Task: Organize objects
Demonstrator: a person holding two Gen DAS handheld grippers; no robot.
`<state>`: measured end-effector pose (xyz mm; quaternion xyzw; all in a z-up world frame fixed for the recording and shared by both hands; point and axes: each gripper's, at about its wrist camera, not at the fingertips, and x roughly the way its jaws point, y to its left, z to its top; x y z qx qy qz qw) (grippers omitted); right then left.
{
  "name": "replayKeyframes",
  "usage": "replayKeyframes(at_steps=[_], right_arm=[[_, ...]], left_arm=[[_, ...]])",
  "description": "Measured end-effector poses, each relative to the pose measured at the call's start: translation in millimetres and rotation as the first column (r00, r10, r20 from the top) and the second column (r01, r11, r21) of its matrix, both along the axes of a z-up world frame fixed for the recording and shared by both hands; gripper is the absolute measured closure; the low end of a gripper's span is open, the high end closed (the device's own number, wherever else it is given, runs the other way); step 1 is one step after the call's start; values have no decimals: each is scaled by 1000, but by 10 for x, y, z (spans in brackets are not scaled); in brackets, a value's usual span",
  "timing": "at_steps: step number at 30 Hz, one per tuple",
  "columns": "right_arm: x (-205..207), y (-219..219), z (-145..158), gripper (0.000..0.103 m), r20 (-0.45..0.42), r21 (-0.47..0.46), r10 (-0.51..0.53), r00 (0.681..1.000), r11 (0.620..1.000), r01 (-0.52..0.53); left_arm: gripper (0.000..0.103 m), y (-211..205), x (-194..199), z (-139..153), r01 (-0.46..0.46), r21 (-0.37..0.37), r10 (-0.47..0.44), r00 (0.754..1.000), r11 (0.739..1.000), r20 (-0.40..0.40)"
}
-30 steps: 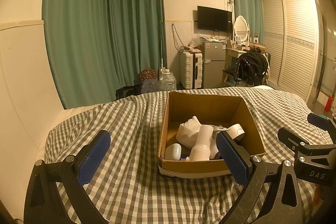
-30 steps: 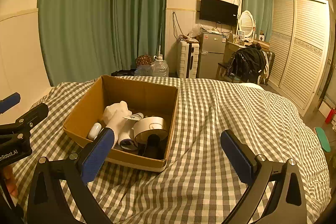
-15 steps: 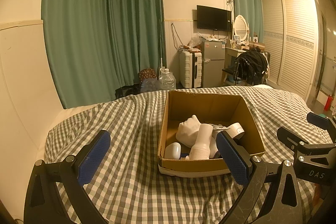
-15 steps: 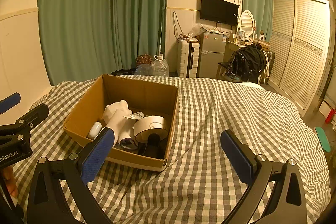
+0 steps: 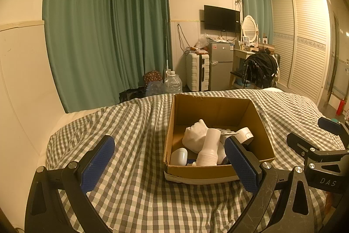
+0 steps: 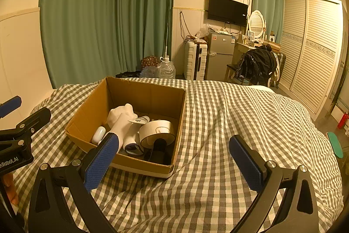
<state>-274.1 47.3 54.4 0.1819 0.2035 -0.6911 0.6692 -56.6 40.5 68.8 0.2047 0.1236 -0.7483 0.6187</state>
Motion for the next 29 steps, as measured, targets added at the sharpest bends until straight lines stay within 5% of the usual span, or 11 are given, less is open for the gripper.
replayKeyframes(at_steps=[29], right_arm=[[4,-2,-10,1,0,2,0,1000,1000,0]], left_arm=[[0,5,-2,-19,-10,0,10,1000,1000,-3]])
